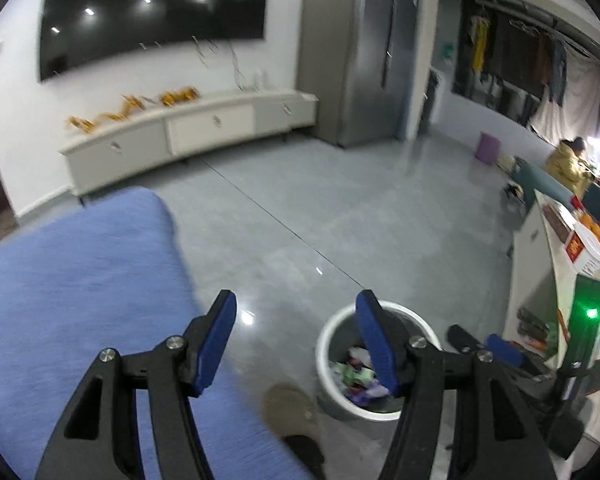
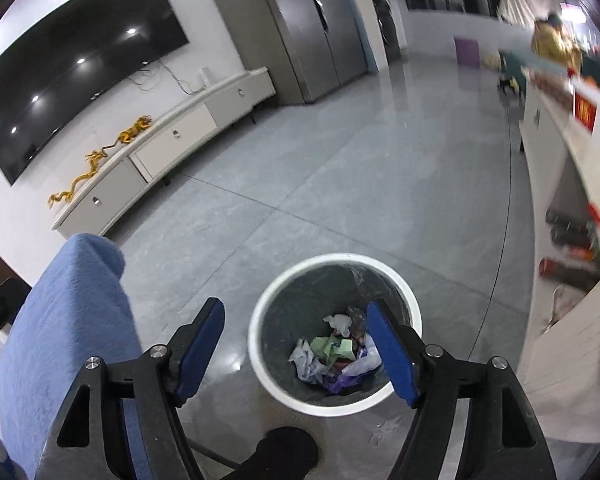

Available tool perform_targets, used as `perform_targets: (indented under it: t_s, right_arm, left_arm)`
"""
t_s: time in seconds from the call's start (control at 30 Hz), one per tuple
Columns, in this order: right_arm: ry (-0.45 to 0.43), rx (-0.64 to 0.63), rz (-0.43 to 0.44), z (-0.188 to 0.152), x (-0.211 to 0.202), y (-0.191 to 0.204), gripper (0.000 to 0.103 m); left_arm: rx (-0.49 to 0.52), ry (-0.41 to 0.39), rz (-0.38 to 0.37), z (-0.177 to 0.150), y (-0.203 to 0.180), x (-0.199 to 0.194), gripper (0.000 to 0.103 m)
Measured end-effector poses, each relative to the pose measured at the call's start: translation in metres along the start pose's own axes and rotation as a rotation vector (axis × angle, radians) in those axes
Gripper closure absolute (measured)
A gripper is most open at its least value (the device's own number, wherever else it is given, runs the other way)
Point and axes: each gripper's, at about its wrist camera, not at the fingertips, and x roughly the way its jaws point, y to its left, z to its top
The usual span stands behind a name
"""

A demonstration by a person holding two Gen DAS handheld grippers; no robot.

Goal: Collect trash

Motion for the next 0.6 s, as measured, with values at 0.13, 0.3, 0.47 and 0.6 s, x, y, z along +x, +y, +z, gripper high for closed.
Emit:
perform_targets:
  t_s: [0.13, 0.3, 0.47, 0.6]
  right_arm:
    - [-0.070, -0.088, 0.015, -0.005, -0.036, 0.045, 0.024]
    - [-0.130, -0.189, 0.058, -0.021, -0.065, 0.098, 0.013]
    - [-0.193, -0.278, 0.073, -0.040, -0.084, 0.141, 0.005]
    - [-0.253, -0.314, 0.087, -0.054, -0.098, 0.166, 0.001]
  left_arm:
    - [-0.028, -0.105, 0.075, -0.006, 0.033, -0.055, 0.033]
    - [-0.050, -0.172, 0.145, -0.020, 0.070, -0.103, 0.032]
    - [-0.108, -0.224, 0.211, -0.038, 0.108, -0.138, 0.013]
    - [-0.149, -0.245, 0.253, -0.046, 0.132, -0.155, 0.009]
